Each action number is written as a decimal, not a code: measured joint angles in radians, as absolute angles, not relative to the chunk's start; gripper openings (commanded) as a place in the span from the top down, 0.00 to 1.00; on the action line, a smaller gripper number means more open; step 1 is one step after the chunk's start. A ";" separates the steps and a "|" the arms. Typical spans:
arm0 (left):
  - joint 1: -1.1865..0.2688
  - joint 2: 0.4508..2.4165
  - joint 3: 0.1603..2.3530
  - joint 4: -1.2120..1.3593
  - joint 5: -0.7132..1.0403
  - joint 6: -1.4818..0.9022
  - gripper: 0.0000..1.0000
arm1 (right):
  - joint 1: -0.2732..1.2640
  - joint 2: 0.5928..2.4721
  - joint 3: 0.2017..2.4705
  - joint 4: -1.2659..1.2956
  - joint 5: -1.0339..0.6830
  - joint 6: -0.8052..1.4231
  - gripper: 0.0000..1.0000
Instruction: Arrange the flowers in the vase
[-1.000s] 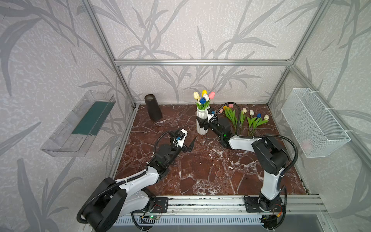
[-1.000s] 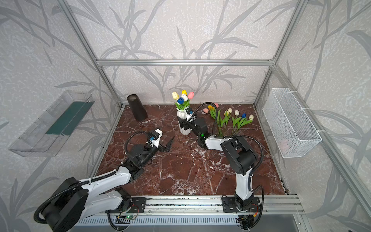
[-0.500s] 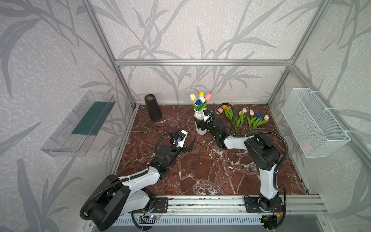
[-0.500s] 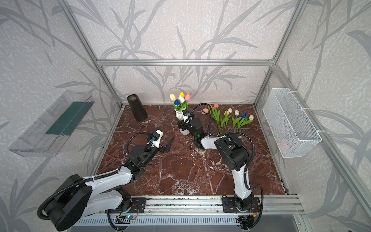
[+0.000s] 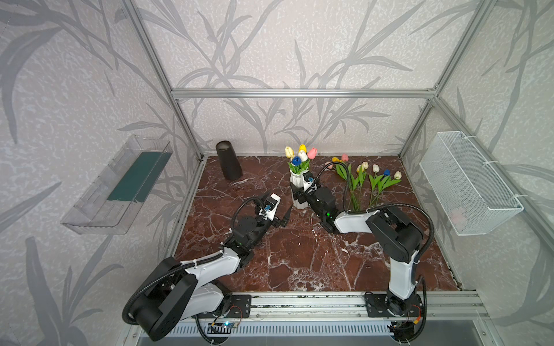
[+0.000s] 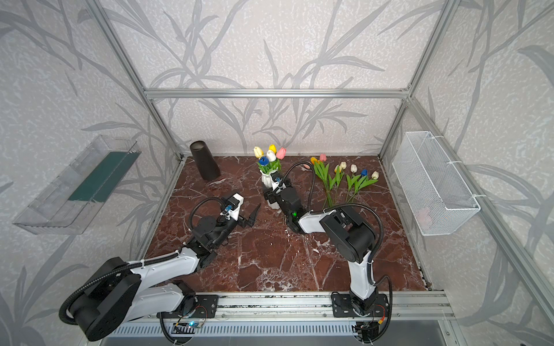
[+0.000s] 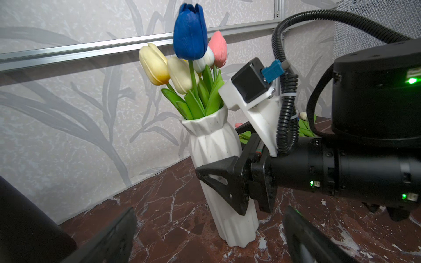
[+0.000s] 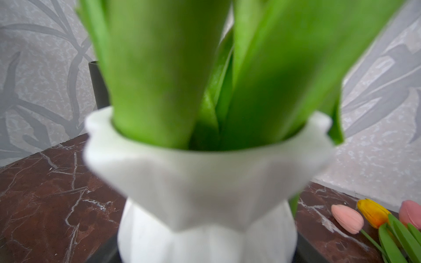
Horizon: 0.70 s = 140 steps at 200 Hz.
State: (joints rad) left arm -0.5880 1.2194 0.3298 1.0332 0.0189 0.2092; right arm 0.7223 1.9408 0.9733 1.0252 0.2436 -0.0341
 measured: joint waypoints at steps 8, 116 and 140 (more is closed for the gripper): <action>-0.588 1.219 0.330 1.033 0.020 0.209 0.01 | 0.727 1.934 0.969 1.019 0.255 -0.030 0.63; -0.588 1.213 0.330 1.028 0.036 0.210 0.01 | 0.740 1.901 0.869 1.139 0.274 -0.006 0.10; -0.588 1.213 0.330 1.024 0.038 0.210 0.00 | 0.740 1.861 0.863 1.177 0.266 -0.006 0.05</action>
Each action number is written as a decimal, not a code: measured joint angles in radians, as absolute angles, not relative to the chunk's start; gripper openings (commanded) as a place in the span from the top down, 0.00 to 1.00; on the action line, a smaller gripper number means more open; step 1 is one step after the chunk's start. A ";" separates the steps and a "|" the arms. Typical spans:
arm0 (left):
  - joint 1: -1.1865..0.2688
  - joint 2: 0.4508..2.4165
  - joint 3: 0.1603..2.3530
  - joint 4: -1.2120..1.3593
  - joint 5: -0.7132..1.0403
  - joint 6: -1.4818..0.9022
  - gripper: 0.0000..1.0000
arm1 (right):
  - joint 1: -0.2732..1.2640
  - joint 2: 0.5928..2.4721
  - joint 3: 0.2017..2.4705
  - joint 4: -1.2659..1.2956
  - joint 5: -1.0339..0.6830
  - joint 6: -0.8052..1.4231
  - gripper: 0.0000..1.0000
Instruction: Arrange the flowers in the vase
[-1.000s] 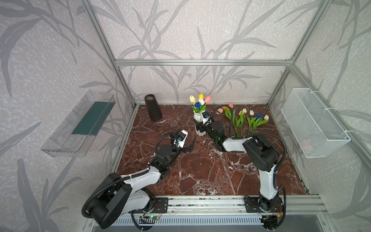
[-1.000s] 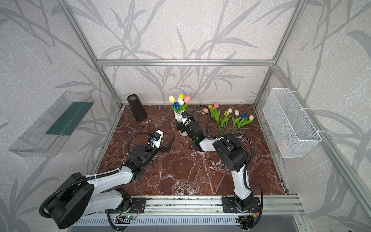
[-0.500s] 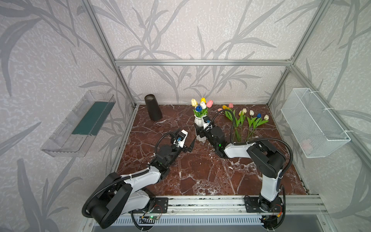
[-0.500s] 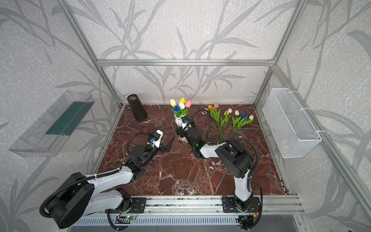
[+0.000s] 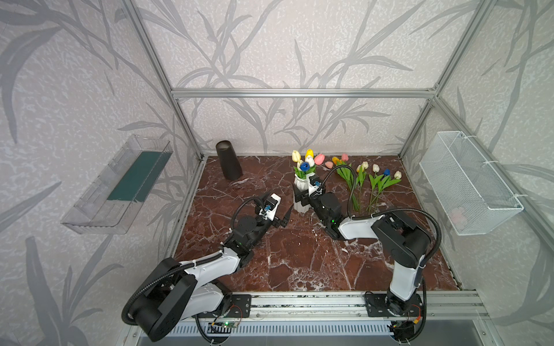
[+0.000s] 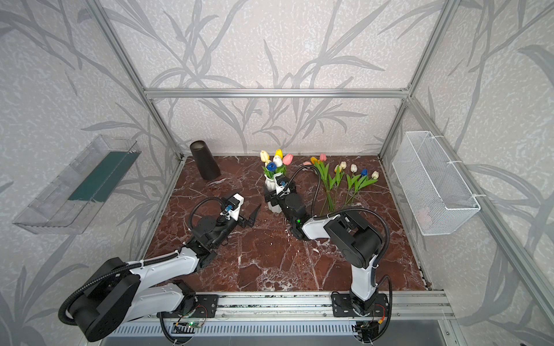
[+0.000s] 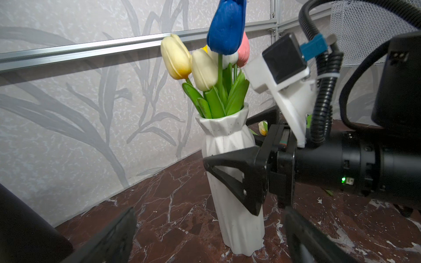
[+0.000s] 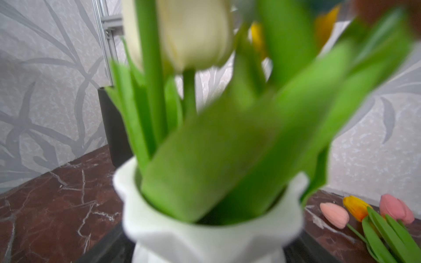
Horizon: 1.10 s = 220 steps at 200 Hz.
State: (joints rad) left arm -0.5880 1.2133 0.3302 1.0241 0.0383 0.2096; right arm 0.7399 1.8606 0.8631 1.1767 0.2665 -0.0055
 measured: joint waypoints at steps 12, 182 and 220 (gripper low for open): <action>-0.588 1.213 0.330 1.024 0.039 0.210 0.00 | 0.740 1.835 0.858 1.187 0.259 -0.005 0.02; -0.588 1.260 0.330 1.049 0.049 0.209 0.01 | 0.329 1.339 0.661 0.833 -0.281 0.025 0.55; -0.588 1.249 0.330 1.042 0.055 0.210 0.00 | 0.212 1.577 0.829 0.785 -0.573 0.005 0.53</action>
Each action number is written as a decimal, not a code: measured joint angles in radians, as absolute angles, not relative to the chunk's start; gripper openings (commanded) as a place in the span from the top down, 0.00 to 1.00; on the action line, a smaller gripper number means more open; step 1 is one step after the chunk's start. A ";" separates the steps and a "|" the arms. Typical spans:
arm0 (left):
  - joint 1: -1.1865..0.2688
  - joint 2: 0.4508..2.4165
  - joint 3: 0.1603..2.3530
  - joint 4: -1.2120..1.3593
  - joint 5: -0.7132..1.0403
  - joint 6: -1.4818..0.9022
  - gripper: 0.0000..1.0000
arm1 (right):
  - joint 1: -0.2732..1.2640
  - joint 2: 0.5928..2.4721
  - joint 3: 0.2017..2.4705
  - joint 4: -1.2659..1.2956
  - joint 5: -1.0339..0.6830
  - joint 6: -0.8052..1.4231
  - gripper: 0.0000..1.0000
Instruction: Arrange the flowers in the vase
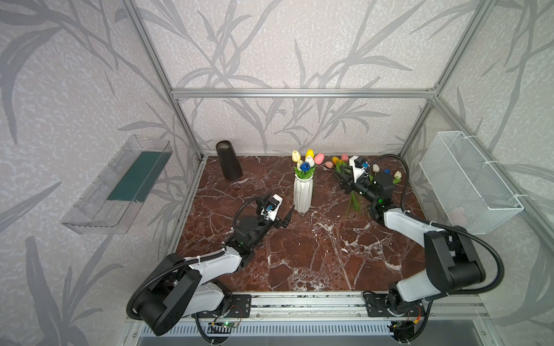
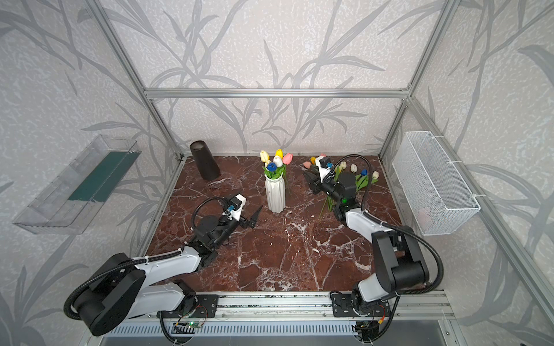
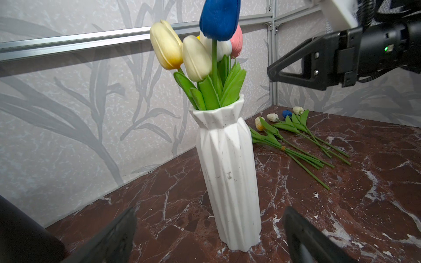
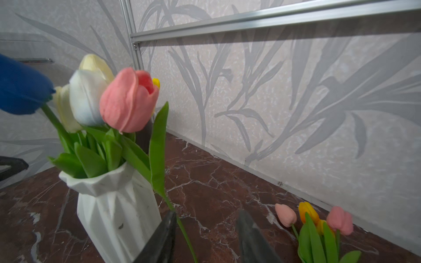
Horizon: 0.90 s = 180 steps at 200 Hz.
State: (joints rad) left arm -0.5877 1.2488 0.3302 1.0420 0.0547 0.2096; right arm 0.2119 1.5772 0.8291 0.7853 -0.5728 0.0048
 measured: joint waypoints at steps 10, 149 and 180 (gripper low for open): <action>-0.588 1.238 0.330 1.035 0.055 0.210 0.00 | 0.212 1.624 0.864 0.771 -0.635 -0.018 0.52; -0.588 1.196 0.330 0.999 0.053 0.219 0.01 | 0.315 1.866 1.028 0.680 -0.721 -0.263 0.60; -0.588 1.196 0.330 0.999 0.053 0.226 0.01 | 0.318 1.891 1.052 0.687 -0.715 -0.267 0.69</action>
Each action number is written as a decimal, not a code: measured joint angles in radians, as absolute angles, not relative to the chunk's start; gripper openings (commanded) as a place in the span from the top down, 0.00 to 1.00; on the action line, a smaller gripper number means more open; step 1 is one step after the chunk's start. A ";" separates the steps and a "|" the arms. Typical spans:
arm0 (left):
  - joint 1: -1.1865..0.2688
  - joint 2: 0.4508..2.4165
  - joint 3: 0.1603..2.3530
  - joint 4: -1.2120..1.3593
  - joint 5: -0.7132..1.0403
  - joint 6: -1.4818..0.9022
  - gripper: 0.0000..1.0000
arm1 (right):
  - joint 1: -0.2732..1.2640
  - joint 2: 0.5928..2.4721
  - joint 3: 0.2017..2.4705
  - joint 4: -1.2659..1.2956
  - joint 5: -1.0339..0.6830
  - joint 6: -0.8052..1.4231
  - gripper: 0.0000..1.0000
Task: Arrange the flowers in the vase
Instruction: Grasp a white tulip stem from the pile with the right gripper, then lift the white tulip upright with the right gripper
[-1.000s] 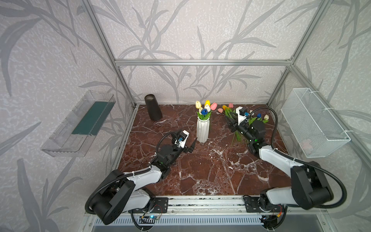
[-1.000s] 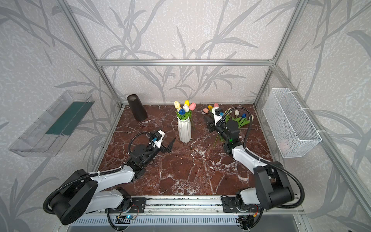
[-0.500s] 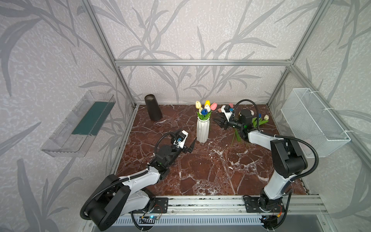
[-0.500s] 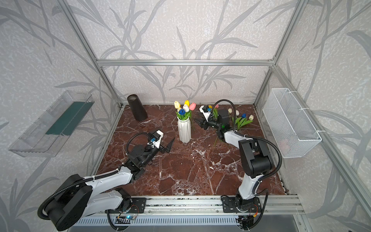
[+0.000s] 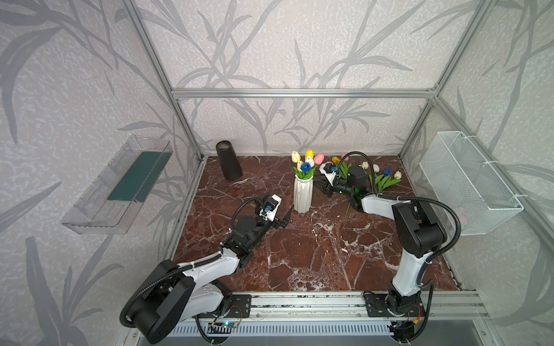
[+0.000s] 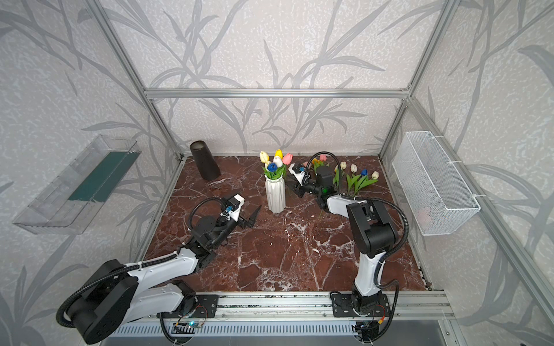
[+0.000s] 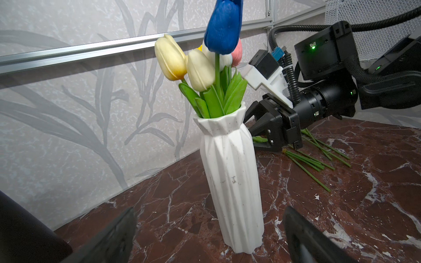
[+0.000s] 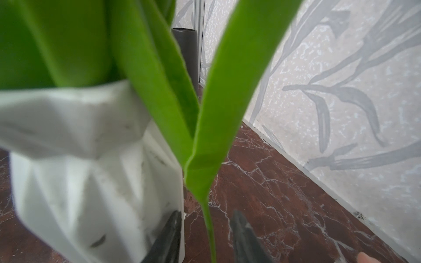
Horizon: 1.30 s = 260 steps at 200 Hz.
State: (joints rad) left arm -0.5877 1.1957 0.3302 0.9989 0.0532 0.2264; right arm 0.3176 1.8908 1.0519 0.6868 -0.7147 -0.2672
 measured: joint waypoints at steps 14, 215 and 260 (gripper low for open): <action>-0.588 1.196 0.330 0.999 0.053 0.228 0.01 | 0.320 1.895 1.054 0.697 -0.715 -0.267 0.73; -0.588 1.181 0.330 0.994 0.046 0.233 0.00 | 0.270 1.831 0.992 0.895 -0.645 -0.076 1.00; -0.588 1.135 0.330 0.994 0.046 0.231 0.01 | 0.199 1.609 1.026 0.788 -0.582 0.012 1.00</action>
State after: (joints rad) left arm -0.5877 1.1355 0.3302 0.9943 0.0463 0.2314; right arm 0.1986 1.6089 1.0260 0.7883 -0.5816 0.0116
